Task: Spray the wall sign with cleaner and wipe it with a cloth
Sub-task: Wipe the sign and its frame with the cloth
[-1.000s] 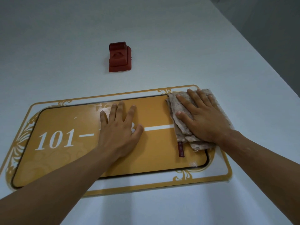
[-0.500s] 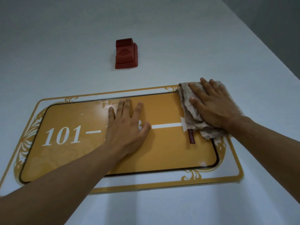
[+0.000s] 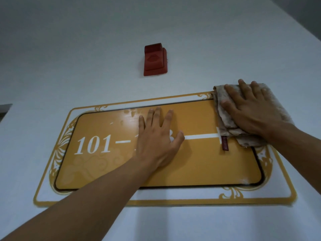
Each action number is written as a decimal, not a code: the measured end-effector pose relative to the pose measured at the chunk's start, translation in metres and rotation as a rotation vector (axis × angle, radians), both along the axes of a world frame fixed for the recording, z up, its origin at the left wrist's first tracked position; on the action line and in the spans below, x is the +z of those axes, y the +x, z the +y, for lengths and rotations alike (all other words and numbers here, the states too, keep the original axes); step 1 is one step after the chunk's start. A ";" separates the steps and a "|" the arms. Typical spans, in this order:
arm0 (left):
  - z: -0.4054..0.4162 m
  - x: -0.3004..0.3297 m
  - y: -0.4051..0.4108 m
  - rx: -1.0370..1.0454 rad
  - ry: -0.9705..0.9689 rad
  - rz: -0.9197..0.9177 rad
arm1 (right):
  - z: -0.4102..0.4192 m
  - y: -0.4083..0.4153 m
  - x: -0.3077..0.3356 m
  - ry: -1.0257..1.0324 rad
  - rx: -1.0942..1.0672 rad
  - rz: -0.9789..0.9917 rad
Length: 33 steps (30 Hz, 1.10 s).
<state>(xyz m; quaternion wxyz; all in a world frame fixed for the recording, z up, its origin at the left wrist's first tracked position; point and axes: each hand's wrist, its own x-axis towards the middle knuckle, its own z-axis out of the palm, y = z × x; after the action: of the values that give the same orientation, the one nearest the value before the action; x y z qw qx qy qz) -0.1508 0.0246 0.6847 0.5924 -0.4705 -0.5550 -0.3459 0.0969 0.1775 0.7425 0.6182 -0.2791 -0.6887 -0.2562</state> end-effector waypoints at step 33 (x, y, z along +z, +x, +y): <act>-0.084 -0.009 -0.121 0.088 0.077 -0.140 | -0.057 -0.091 0.005 0.028 -0.050 -0.030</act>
<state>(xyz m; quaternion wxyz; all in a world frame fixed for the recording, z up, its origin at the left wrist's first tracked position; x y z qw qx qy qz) -0.2715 -0.0596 0.6754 0.5844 -0.3970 -0.6016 -0.3727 0.0064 0.1205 0.7477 0.6048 -0.2838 -0.6871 -0.2854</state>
